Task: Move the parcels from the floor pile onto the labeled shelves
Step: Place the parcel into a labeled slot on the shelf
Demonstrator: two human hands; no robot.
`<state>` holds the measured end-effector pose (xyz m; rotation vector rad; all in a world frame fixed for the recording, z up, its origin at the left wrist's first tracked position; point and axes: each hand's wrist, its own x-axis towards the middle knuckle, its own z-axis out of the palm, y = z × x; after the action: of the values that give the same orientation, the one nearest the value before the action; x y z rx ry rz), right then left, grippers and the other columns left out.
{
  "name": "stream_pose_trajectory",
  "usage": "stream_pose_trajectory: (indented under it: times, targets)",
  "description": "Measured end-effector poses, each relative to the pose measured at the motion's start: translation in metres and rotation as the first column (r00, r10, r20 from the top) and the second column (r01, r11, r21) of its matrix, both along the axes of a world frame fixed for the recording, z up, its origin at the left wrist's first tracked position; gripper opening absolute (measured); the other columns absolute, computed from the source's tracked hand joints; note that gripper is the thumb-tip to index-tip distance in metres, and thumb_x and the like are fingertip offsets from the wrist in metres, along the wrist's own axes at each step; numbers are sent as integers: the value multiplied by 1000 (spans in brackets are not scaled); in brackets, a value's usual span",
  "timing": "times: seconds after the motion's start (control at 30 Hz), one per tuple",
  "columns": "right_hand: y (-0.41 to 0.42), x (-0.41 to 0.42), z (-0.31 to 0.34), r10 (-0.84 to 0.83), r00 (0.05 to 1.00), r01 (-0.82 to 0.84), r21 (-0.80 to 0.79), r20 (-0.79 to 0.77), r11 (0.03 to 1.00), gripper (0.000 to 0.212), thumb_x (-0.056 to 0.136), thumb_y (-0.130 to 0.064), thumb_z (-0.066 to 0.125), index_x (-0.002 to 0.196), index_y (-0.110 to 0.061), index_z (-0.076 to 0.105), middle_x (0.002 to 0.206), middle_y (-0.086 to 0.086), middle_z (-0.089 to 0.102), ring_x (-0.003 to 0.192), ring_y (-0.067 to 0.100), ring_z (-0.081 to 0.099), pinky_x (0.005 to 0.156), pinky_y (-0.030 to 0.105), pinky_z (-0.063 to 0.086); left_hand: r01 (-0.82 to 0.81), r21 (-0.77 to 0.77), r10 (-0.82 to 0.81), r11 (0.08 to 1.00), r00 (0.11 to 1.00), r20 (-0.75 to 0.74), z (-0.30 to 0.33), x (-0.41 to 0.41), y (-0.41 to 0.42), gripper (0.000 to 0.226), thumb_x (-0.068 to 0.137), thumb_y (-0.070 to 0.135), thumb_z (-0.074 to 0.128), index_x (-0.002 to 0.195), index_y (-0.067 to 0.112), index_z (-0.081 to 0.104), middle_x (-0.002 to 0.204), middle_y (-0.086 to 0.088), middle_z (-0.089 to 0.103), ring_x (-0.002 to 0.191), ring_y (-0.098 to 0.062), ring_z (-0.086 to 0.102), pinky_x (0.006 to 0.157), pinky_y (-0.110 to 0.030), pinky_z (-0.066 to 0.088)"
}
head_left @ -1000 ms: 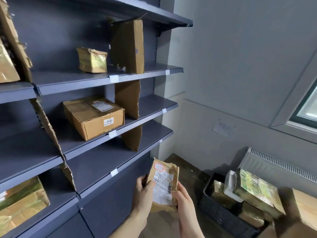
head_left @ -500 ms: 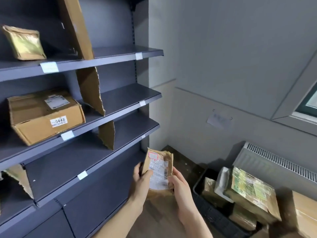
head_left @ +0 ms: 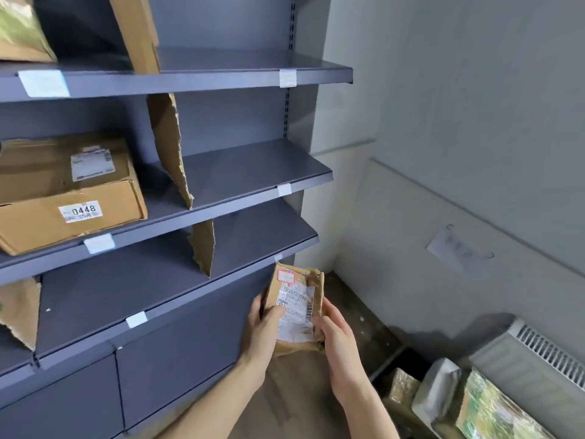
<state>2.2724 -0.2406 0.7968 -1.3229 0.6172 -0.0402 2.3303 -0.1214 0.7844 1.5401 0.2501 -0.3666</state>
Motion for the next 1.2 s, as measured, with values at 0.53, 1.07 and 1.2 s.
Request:
stream_pose_trajectory:
  times: [0.53, 1.07, 1.2]
  targets:
    - [-131, 174, -67, 213, 955, -204, 65, -205, 977, 45, 97, 5, 43, 118, -26, 69, 102, -2, 80, 81, 6, 75, 59, 15, 54, -209, 96, 223, 973, 962, -161, -76, 149, -127, 28, 96, 13, 55, 120, 25, 65, 109, 4, 73, 87, -6, 68, 50, -10, 46]
    - [-186, 272, -227, 480, 832, -497, 14, -278, 868, 42, 100, -2, 45, 119, -29, 71, 100, -2, 80, 100, 27, 75, 94, 50, 56, -416, 121, 433, 901, 883, -184, -225, 195, -176, 28, 90, 23, 56, 104, 46, 65, 91, 25, 73, 89, -4, 71, 82, -31, 54]
    - [-172, 290, -265, 518, 831, -526, 18, -203, 850, 43, 98, 1, 46, 119, -28, 70, 107, 2, 79, 103, 26, 74, 85, 35, 58, -475, 110, 484, 873, 870, -91, -265, 210, -162, 38, 95, 8, 54, 122, 33, 62, 105, 17, 73, 92, -1, 69, 77, -20, 49]
